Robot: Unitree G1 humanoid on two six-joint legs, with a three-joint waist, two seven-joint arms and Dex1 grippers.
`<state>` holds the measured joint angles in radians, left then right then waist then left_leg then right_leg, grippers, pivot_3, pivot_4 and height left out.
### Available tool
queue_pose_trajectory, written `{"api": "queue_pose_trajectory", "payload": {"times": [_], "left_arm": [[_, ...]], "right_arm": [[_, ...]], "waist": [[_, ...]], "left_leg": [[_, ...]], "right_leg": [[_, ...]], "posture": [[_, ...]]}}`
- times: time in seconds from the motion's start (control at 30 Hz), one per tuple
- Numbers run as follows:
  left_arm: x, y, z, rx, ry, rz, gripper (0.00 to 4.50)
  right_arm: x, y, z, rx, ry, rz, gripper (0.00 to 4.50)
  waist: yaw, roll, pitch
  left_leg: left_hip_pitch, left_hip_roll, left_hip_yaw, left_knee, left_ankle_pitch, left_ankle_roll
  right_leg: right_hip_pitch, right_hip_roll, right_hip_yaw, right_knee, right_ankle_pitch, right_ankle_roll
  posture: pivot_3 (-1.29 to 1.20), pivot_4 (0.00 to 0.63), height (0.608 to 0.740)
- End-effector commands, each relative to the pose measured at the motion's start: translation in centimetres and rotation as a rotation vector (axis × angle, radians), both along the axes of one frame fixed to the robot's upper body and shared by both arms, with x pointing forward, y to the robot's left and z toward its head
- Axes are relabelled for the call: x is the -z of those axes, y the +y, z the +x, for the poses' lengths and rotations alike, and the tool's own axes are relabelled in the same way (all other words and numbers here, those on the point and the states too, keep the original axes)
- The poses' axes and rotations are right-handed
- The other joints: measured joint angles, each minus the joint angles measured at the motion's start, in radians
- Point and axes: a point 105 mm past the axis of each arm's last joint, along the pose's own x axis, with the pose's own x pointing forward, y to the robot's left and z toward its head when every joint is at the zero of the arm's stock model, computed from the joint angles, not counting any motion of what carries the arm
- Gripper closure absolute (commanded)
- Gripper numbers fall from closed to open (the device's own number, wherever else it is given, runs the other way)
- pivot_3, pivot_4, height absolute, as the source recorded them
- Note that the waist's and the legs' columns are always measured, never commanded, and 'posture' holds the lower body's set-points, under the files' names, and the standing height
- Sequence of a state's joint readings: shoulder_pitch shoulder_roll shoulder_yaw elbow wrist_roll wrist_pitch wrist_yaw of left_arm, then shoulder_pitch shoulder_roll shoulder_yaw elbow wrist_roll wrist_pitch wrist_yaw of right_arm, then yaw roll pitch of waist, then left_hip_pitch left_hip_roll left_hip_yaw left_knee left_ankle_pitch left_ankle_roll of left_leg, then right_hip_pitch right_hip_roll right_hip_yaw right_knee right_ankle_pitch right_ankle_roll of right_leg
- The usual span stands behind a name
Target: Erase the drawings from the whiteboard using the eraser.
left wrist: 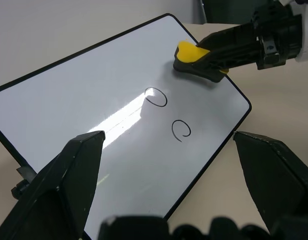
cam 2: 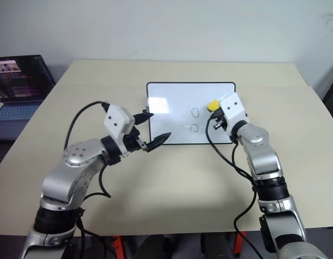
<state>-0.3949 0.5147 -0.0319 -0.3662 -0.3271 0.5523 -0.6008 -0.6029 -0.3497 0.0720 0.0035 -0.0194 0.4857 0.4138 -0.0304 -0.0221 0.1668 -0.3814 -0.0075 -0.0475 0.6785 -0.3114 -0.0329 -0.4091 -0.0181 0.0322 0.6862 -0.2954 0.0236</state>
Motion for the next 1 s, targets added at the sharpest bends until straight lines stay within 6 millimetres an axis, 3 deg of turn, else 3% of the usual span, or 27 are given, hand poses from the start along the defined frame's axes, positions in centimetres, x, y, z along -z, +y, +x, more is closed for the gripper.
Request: {"api": "queue_pose_trajectory", "payload": {"times": [0.03, 0.23, 0.7, 1.0], "left_arm": [[-0.8, 0.0, -0.1, 0.003, -0.05, 0.003, 0.0], [-0.8, 0.0, -0.2, 0.007, -0.052, 0.005, 0.0], [-0.7, 0.1, -0.5, 0.002, -0.052, 0.008, 0.0], [-0.8, 0.1, -0.6, -0.004, -0.054, 0.006, 0.0]], "right_arm": [[-1.5, 1.3, -0.8, -0.068, -0.109, -0.049, 3.4], [-0.5, 3.3, -0.9, -0.144, -0.158, -0.093, 3.4], [-2.5, 7.1, 0.9, -0.22, -0.267, -0.069, 3.4], [-2.2, 9.4, 1.7, -0.256, -0.269, -0.062, 3.4]], "waist": [[-0.001, 0.0, 0.0], [-0.002, 0.0, 0.0], [-0.002, 0.0, 0.0], [-0.003, 0.0, 0.0]], "left_leg": [[0.0, 0.0, 0.0, 0.0, 0.0, 0.0], [0.0, 0.0, 0.0, 0.0, 0.0, 0.0], [0.001, 0.0, 0.0, 0.001, 0.001, -0.002], [0.001, 0.0, 0.0, 0.001, 0.001, -0.002]], "right_leg": [[0.0, 0.0, 0.0, 0.0, 0.0, 0.0], [0.0, 0.0, 0.0, 0.0, 0.0, 0.0], [0.0, 0.0, 0.0, 0.001, 0.0, 0.0], [0.0, 0.0, 0.0, 0.002, 0.0, 0.0]], "posture": [[0.0, 0.15, 0.74], [0.0, 0.15, 0.74], [0.0, 0.15, 0.74], [0.0, 0.15, 0.74]]}}
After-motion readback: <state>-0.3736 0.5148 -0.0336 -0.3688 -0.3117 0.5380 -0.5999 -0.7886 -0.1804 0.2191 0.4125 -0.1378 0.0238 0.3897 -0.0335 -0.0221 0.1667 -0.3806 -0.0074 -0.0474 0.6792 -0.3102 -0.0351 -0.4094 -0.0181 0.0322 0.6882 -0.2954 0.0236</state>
